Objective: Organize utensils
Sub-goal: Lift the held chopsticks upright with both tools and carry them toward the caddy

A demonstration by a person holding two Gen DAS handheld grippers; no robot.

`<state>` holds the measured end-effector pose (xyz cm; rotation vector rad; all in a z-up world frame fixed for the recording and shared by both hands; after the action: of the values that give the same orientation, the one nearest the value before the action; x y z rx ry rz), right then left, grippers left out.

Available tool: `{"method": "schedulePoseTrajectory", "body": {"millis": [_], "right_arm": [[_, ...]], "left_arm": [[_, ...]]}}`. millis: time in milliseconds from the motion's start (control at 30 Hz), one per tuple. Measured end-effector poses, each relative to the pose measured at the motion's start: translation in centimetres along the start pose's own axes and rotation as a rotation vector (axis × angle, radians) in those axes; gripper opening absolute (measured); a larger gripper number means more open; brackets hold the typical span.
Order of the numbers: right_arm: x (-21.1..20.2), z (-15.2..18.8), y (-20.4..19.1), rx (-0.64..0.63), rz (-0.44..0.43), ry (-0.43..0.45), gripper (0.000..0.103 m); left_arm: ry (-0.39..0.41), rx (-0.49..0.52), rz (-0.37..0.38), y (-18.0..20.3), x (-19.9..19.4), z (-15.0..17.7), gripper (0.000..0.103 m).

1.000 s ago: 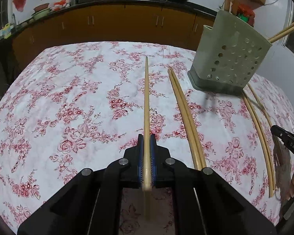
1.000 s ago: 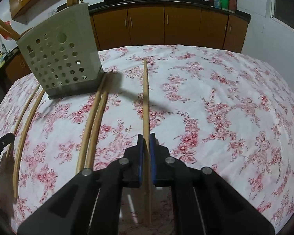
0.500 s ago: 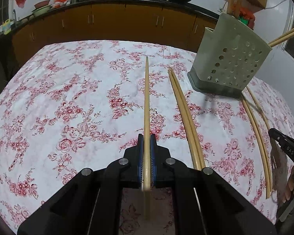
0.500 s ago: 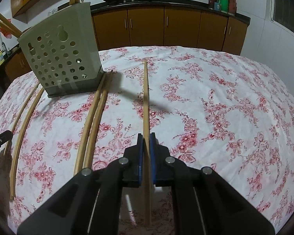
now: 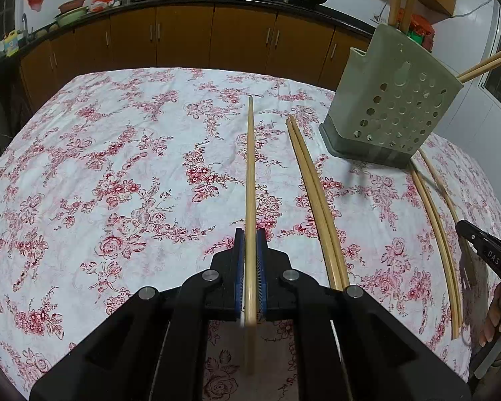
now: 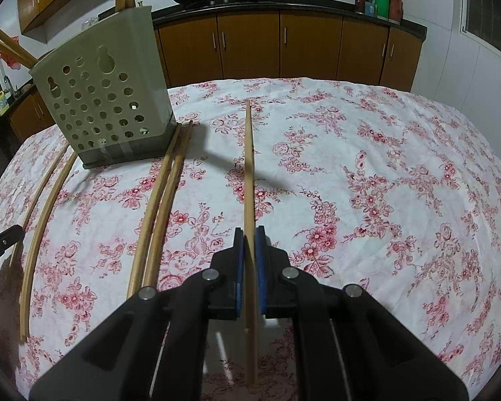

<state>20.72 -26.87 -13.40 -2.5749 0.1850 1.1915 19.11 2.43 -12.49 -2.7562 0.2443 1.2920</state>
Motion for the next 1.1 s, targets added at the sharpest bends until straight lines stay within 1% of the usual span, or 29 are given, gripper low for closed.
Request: {"method": "schedulePoseTrajectory", "body": {"millis": [133,267,433,667,867,967,1033,1100], "right_arm": [[-0.1,0.0,0.0,0.001,0.003,0.001,0.009],[-0.5,0.5,0.1,-0.005,0.004,0.001,0.009],[-0.6,0.6,0.2,0.002,-0.005,-0.002,0.009],[-0.5,0.5,0.2,0.003,-0.006,-0.002,0.009],[-0.7,0.7,0.4,0.008,-0.014,-0.004,0.009],[-1.0,0.9,0.5,-0.001,-0.015,-0.007,0.008],[-1.4,1.0,0.8,0.018,-0.028,-0.018,0.008],[-1.9,0.6,1.1,0.038,-0.037,-0.011,0.008]], "left_arm": [[-0.001,0.006,-0.007,0.0,0.0,0.0,0.009],[-0.007,0.038,-0.022,0.6,-0.4,0.4,0.009],[-0.007,0.034,-0.019,0.6,-0.5,0.6,0.009],[-0.012,0.050,-0.037,0.8,-0.5,0.6,0.009],[-0.010,0.046,-0.030,0.7,-0.5,0.6,0.008],[-0.015,0.072,-0.034,0.9,-0.8,0.9,0.008],[-0.024,0.074,-0.021,0.8,-1.0,0.9,0.008],[-0.022,0.063,-0.009,0.6,-1.3,0.8,0.007]]}}
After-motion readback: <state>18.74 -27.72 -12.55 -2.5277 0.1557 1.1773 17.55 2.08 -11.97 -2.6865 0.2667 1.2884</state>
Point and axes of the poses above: each gripper's, at about its wrist camera, not at the fingertips, and x roughly the way its jaws point, y to its right, z to its underside, the point moved 5 cm from there along x, roughly the way its jaws point, and after that the axes turned 13 degrees about x, right-handed, at the moved point
